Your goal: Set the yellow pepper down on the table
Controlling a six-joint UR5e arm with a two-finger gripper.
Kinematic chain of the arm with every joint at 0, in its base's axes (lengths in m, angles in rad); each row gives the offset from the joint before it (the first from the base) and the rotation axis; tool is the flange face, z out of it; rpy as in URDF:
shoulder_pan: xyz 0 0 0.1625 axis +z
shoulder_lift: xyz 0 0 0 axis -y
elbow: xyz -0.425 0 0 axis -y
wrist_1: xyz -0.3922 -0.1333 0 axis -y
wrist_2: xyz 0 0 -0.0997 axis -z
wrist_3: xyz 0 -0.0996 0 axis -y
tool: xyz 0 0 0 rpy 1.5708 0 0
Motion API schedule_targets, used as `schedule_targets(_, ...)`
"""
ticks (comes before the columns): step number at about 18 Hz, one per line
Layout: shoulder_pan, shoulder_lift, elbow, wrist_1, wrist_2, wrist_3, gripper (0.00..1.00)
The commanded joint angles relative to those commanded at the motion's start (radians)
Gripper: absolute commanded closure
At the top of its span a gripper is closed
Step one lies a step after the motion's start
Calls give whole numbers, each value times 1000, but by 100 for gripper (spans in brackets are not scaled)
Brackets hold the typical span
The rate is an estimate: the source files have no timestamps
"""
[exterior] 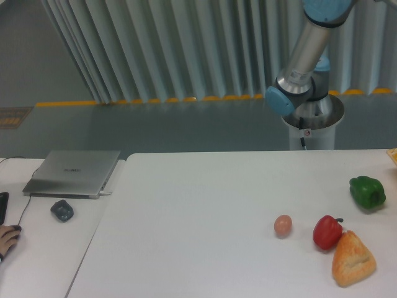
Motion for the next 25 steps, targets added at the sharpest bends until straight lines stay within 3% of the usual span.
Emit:
schedule_targets(6, -164, 146, -2, -101, 2, -89, 59)
schedule_targets(9, -259, 161, -3, -104, 33, -138, 59)
schedule_targets(12, -388, 129, -9, -94, 162, -175, 59)
schedule_targets(15, -460, 68, -8, -57, 213, -235, 58)
schedule_targets(18, -488, 22, -8, -32, 215, -243, 58)
schedule_targets(25, -499, 0, -9, -22, 216, -241, 55)
